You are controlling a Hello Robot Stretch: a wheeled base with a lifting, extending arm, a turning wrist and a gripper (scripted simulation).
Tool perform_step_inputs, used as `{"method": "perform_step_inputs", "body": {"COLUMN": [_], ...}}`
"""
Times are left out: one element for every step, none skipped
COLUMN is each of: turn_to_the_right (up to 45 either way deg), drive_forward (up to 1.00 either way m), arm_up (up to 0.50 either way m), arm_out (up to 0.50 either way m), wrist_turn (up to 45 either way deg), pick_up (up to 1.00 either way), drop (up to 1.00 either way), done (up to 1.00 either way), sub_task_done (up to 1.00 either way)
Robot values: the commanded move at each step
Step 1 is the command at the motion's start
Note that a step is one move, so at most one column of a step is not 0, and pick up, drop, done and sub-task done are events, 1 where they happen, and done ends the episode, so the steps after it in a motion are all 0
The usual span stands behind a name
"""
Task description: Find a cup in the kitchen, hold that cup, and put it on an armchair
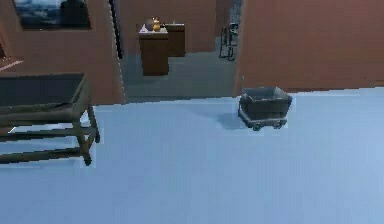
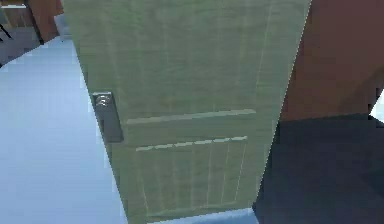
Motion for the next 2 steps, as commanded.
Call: {"method": "perform_step_inputs", "body": {"turn_to_the_right": [0.0, 0.0], "drive_forward": [1.0, 1.0], "arm_up": [0.0, 0.0], "arm_out": [0.0, 0.0], "wrist_turn": [0.0, 0.0], "pick_up": [0.0, 0.0], "drop": [0.0, 0.0], "done": [0.0, 0.0], "sub_task_done": [0.0, 0.0]}}
